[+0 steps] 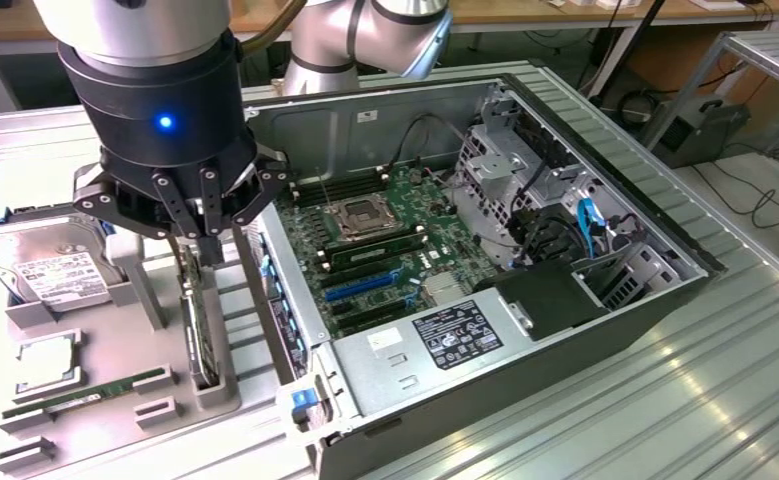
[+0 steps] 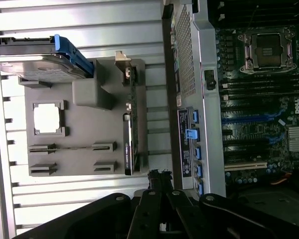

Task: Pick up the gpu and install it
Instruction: 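Reach for the gpu, then pick up the gpu and move the gpu toward the slot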

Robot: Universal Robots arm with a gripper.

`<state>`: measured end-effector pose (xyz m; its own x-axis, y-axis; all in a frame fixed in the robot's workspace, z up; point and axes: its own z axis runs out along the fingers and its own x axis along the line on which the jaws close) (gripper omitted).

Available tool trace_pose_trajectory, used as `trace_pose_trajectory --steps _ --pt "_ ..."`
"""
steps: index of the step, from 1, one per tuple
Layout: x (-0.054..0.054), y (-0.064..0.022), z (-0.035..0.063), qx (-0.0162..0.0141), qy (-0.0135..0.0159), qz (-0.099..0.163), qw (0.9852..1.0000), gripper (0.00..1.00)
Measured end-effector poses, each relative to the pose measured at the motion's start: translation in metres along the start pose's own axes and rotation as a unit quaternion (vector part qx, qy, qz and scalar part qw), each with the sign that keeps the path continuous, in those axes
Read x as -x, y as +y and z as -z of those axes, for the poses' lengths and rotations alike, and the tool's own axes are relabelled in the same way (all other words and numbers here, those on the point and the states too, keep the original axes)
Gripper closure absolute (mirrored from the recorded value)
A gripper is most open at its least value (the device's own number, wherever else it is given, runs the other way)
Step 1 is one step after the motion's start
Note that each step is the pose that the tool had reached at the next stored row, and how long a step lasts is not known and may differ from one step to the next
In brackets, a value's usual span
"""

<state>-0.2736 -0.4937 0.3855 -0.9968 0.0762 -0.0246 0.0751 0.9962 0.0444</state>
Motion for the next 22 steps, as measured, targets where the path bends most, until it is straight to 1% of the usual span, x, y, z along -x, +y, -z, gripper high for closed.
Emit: trace_pose_trajectory --steps 12,15,16,17,19,20,22 --pt "0.0000 0.0000 0.0000 0.0000 0.0000 0.000 1.0000 0.89" --pt "0.0000 0.0000 0.0000 0.0000 0.0000 0.000 1.0000 0.70" --pt "0.0000 0.0000 0.0000 0.0000 0.0000 0.000 1.0000 0.70" --pt "0.0000 0.0000 0.0000 0.0000 0.0000 0.000 1.0000 0.64" --pt "0.0000 0.0000 0.0000 0.0000 0.0000 0.000 1.0000 0.64" --pt "0.0000 0.0000 0.0000 0.0000 0.0000 0.000 1.0000 0.58" --pt "0.0000 0.0000 0.0000 0.0000 0.0000 0.000 1.0000 0.58"
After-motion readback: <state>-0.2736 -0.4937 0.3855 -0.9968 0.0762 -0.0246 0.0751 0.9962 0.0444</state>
